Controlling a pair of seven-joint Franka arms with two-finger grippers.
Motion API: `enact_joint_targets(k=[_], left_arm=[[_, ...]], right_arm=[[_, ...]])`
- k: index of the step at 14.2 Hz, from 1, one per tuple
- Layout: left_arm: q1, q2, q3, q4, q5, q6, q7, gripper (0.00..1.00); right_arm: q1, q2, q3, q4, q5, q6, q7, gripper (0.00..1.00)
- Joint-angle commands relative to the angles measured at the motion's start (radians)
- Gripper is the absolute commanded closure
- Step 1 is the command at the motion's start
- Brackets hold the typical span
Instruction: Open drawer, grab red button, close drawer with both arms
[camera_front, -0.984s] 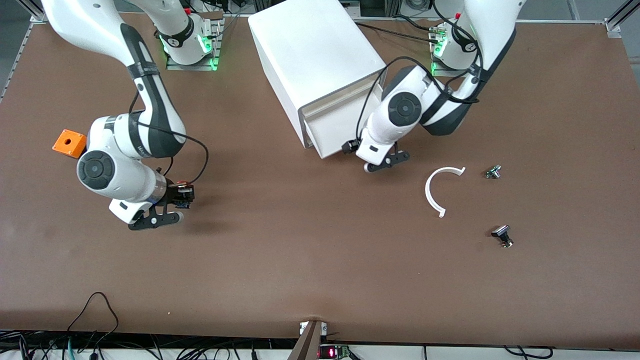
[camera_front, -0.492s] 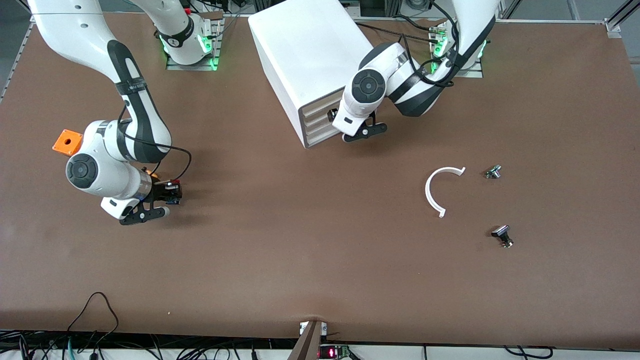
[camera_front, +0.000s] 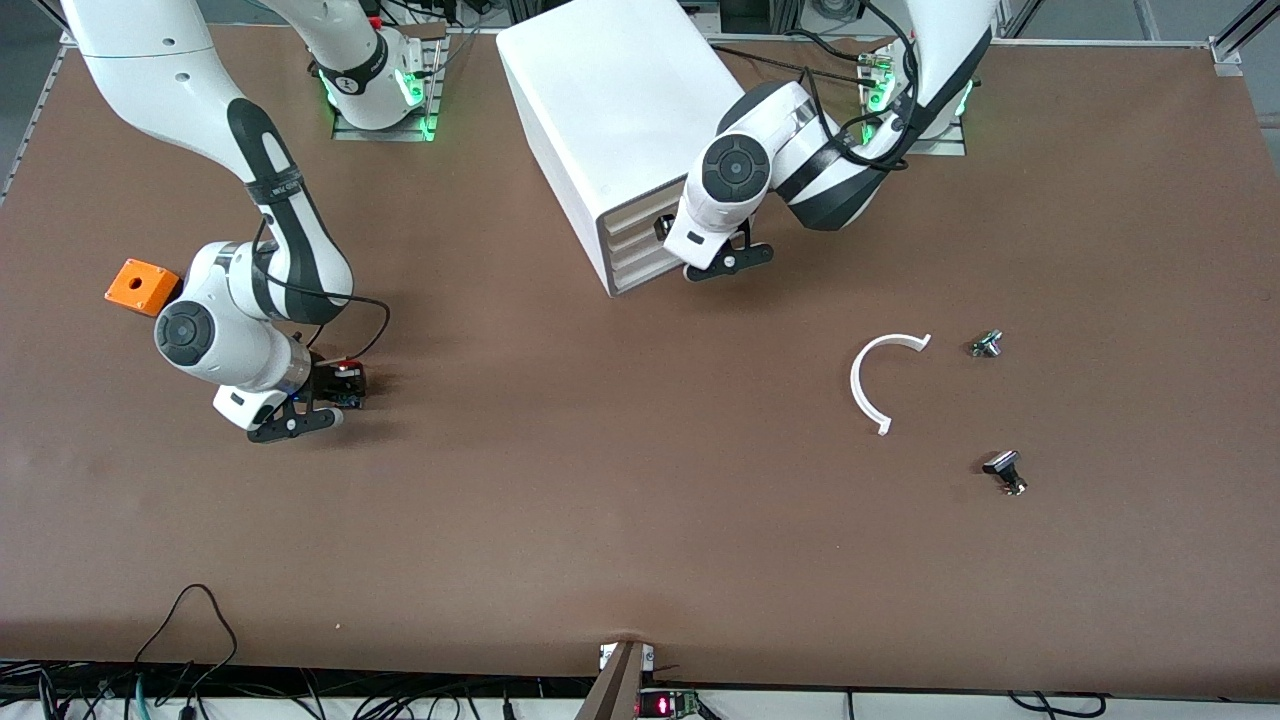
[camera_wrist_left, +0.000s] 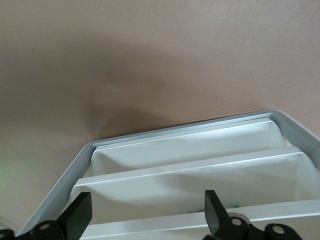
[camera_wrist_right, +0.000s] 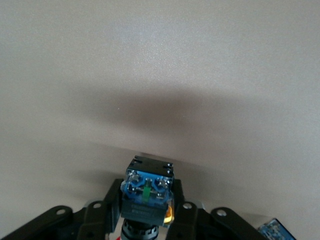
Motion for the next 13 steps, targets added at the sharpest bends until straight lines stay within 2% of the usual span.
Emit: enact_joint_targets(k=[1, 3, 5, 10, 13], left_arm=[[0.063, -0.011, -0.011, 0.109, 0.019, -0.135, 0.011, 0.01], [0.119, -0.008, -0.002, 0.205, 0.022, -0.239, 0.091, 0.01], [0.209, -0.01, -0.002, 0.261, 0.057, -0.298, 0.232, 0.01], [0.297, -0.01, -0.003, 0.477, 0.303, -0.511, 0.562, 0.01], [0.422, -0.016, -0.009, 0.566, 0.297, -0.574, 0.84, 0.01]], right_arm=[[-0.013, -0.047, 0.014, -0.016, 0.02, 0.005, -0.027, 0.0], [-0.01, -0.093, 0.015, -0.011, 0.02, -0.053, -0.029, 0.0], [-0.01, -0.171, 0.017, 0.001, 0.009, -0.101, -0.035, 0.0], [0.0, -0.35, 0.026, 0.029, -0.047, -0.231, -0.038, 0.0], [-0.001, -0.432, 0.022, 0.081, -0.055, -0.38, 0.043, 0.0]])
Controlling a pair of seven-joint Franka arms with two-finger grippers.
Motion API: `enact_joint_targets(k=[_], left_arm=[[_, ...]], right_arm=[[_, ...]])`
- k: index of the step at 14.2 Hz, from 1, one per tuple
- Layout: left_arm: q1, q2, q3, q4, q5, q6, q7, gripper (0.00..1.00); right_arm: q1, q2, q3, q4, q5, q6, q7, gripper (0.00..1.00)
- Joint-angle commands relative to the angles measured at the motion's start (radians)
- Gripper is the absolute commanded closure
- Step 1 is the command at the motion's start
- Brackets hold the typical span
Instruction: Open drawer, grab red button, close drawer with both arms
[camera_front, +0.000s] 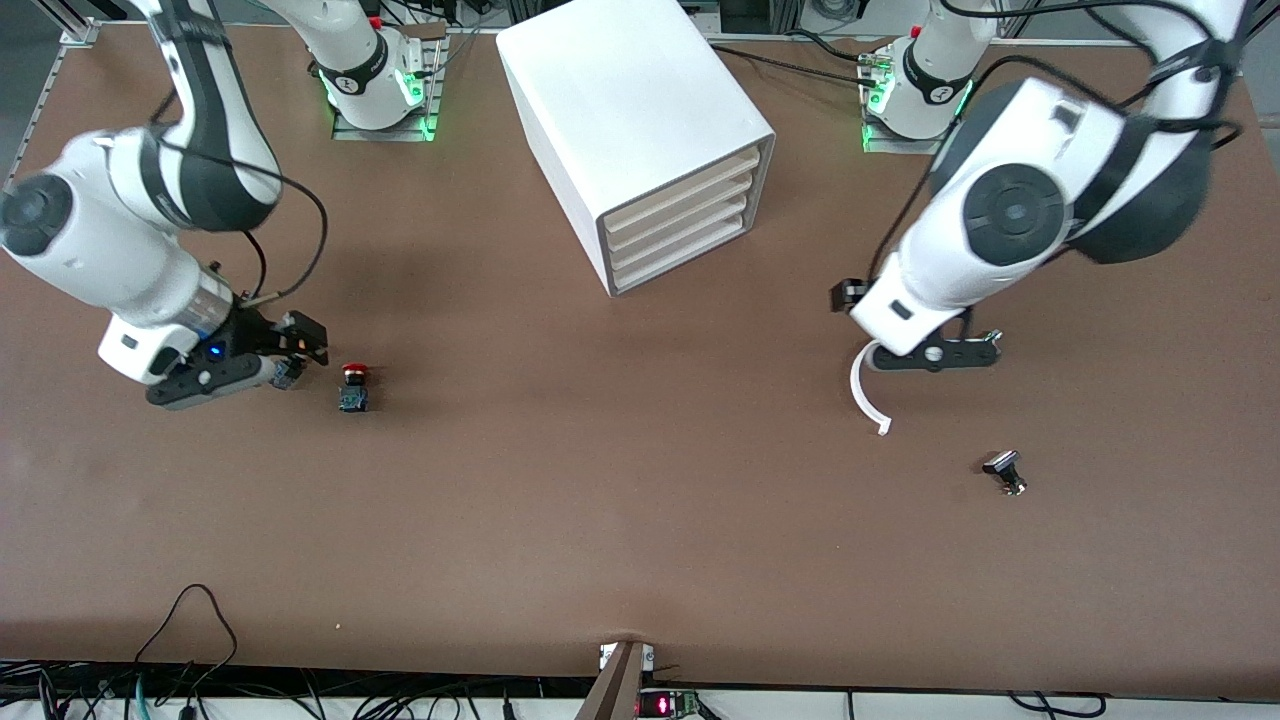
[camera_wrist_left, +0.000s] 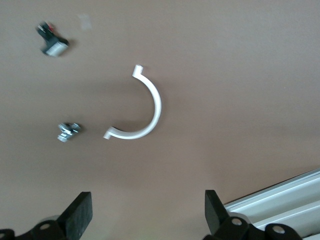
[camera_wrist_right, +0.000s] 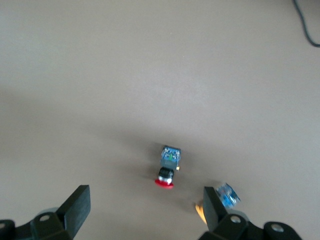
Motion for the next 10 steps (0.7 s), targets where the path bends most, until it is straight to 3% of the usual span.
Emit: enact_joint_targets(k=[1, 3, 4, 5, 7, 8, 10], left_arm=[[0.115, -0.007, -0.02, 0.066, 0.01, -0.052, 0.264, 0.01], [0.158, -0.016, -0.005, 0.095, -0.001, -0.056, 0.403, 0.01], [0.147, -0.05, 0.045, 0.086, -0.03, -0.053, 0.456, 0.01], [0.102, -0.088, 0.14, 0.075, -0.07, -0.046, 0.487, 0.01], [-0.114, -0.165, 0.452, 0.032, -0.182, -0.043, 0.552, 0.01], [-0.18, -0.197, 0.551, -0.009, -0.214, -0.021, 0.567, 0.01], [-0.198, -0.283, 0.598, -0.125, -0.222, 0.069, 0.557, 0.01]], right_arm=[[-0.003, -0.068, 0.005, 0.061, -0.029, -0.167, 0.091, 0.0], [-0.003, -0.088, 0.008, 0.13, -0.067, -0.275, 0.148, 0.0], [-0.003, -0.098, 0.008, 0.159, -0.072, -0.318, 0.163, 0.0], [-0.002, -0.101, 0.008, 0.191, -0.072, -0.359, 0.176, 0.0], [-0.002, -0.104, 0.013, 0.268, -0.077, -0.456, 0.18, 0.0], [-0.002, -0.105, 0.013, 0.297, -0.077, -0.498, 0.189, 0.0], [-0.003, -0.128, 0.022, 0.325, -0.077, -0.556, 0.196, 0.0]])
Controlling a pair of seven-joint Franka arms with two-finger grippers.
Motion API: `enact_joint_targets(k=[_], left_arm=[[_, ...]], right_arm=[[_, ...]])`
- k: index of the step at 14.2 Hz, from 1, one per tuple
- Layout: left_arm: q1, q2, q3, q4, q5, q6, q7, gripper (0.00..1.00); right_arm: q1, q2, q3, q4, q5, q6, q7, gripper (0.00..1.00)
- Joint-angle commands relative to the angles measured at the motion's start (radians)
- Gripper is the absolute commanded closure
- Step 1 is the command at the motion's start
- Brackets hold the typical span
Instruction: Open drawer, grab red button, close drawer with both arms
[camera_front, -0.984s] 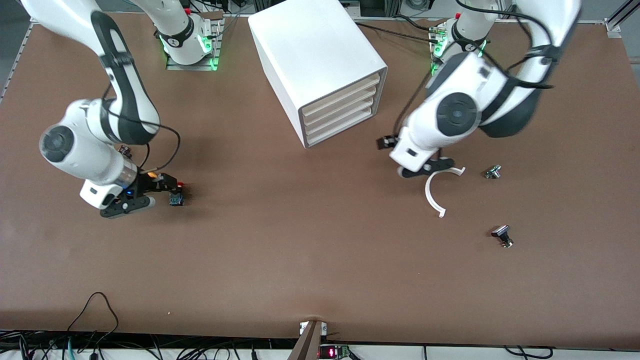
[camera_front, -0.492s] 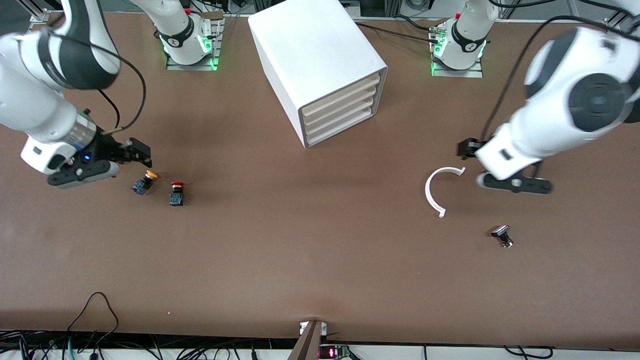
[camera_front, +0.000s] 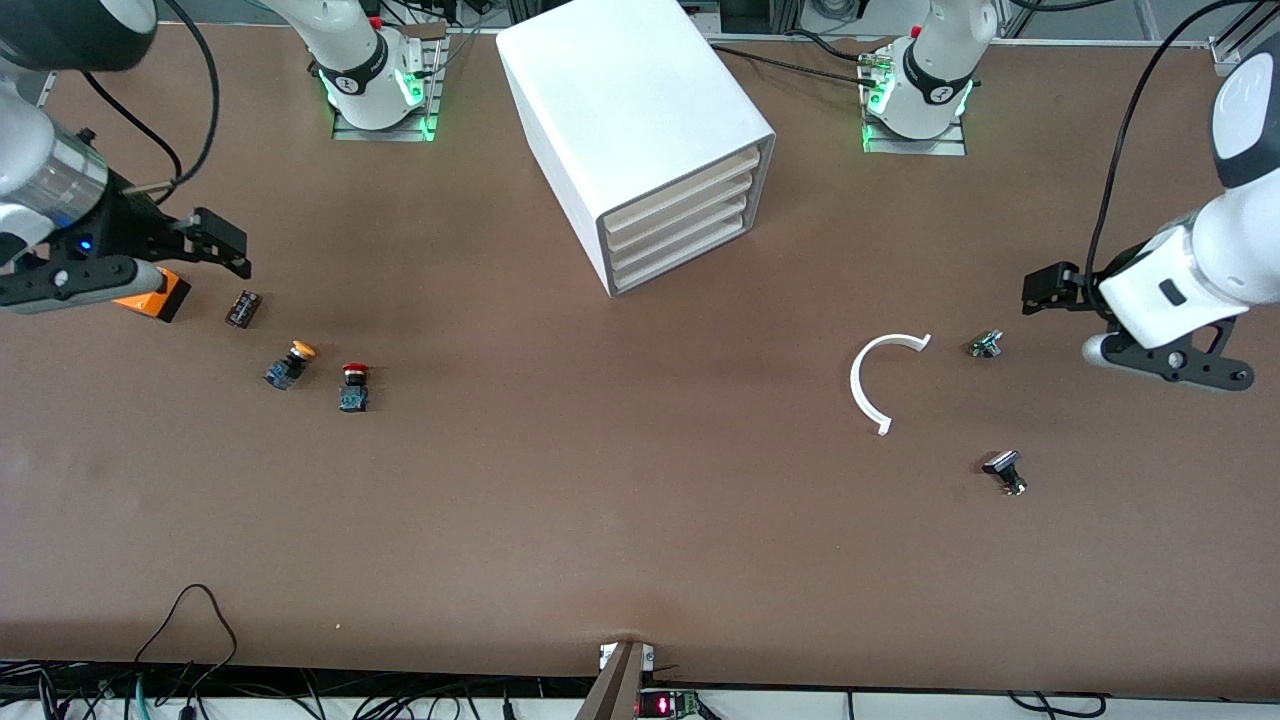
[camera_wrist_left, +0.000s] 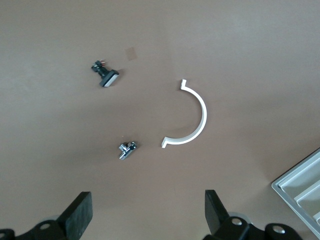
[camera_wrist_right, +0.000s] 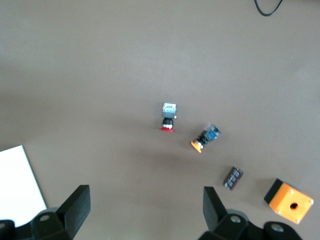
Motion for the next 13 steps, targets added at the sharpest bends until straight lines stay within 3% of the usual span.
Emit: enact_joint_targets(k=[1, 3, 5, 8, 13], left_arm=[[-0.069, -0.178, 0.113, -0.227, -0.032, 0.145, 0.012, 0.01], [-0.139, -0.266, 0.191, -0.336, -0.03, 0.237, -0.029, 0.01], [-0.149, -0.321, 0.208, -0.391, -0.029, 0.251, -0.042, 0.01], [-0.138, -0.314, 0.207, -0.376, -0.021, 0.239, -0.031, 0.01], [-0.138, -0.299, 0.205, -0.352, -0.018, 0.212, -0.037, 0.01]], right_arm=[[-0.01, -0.032, 0.022, 0.045, -0.014, -0.066, 0.035, 0.0], [-0.065, -0.049, 0.066, 0.045, -0.016, -0.069, 0.08, 0.0], [-0.124, -0.069, 0.12, 0.04, -0.02, -0.09, 0.119, 0.0], [-0.195, -0.097, 0.216, 0.038, -0.059, -0.109, 0.207, 0.0], [-0.201, -0.109, 0.227, 0.038, -0.059, -0.13, 0.21, 0.0]])
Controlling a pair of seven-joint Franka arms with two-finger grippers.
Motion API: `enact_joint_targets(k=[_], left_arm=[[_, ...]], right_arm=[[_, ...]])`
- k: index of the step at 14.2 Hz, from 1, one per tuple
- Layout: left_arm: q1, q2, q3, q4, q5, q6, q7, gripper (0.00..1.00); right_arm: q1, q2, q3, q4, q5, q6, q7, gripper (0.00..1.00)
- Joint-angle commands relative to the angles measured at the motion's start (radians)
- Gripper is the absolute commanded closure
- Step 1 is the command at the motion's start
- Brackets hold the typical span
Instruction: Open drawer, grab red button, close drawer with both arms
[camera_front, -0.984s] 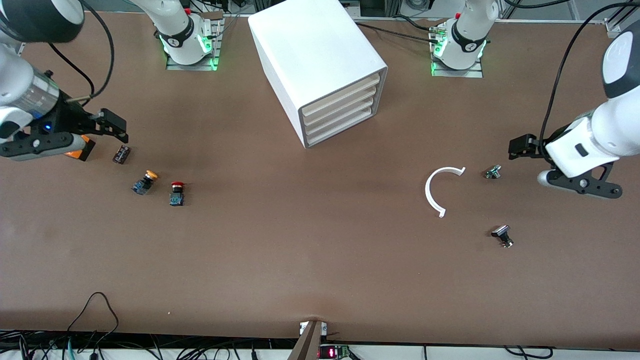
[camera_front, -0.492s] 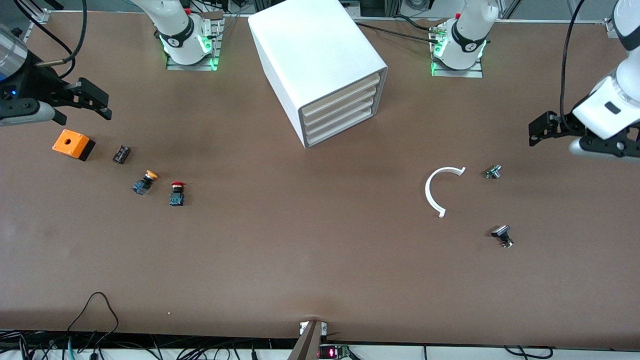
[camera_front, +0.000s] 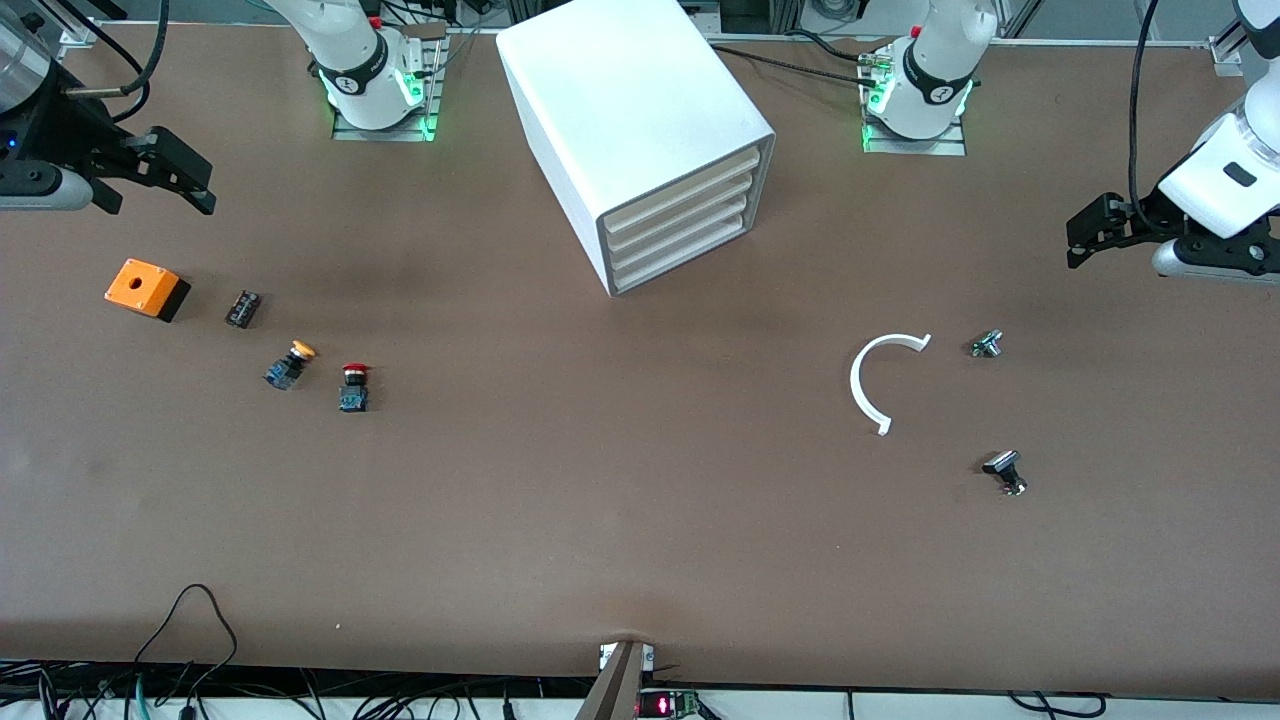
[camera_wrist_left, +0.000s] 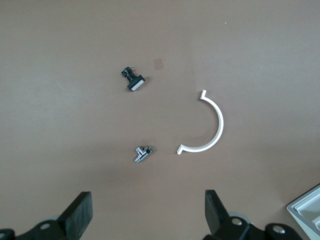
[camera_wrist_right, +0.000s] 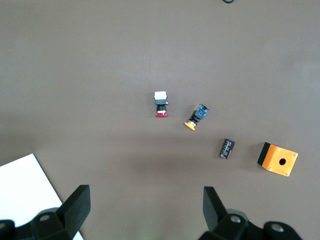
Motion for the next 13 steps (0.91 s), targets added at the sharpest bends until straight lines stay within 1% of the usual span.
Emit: enact_joint_targets(k=[1, 3, 6, 8, 10, 13], left_arm=[[-0.011, -0.002, 0.004, 0.001, -0.004, -0.011, -0.016, 0.01], [-0.01, -0.002, 0.002, 0.001, -0.004, -0.016, -0.016, 0.01], [-0.011, -0.002, 0.001, 0.001, -0.004, -0.016, -0.016, 0.01], [-0.011, -0.002, 0.001, 0.001, -0.004, -0.016, -0.016, 0.01], [-0.011, -0.002, 0.001, 0.001, -0.004, -0.017, -0.016, 0.01], [-0.011, 0.0, 0.001, 0.003, -0.004, -0.019, -0.016, 0.01]], right_arm=[[-0.026, -0.012, 0.022, -0.001, -0.013, -0.016, 0.012, 0.0], [-0.026, -0.012, 0.016, -0.001, -0.011, -0.019, -0.007, 0.0], [-0.026, -0.017, -0.028, 0.003, -0.004, -0.02, -0.099, 0.0], [-0.026, -0.034, -0.034, 0.003, -0.002, -0.042, -0.083, 0.0], [-0.026, -0.035, -0.051, 0.005, 0.031, -0.055, -0.077, 0.0], [-0.023, -0.032, -0.048, 0.005, 0.035, -0.056, -0.072, 0.0]])
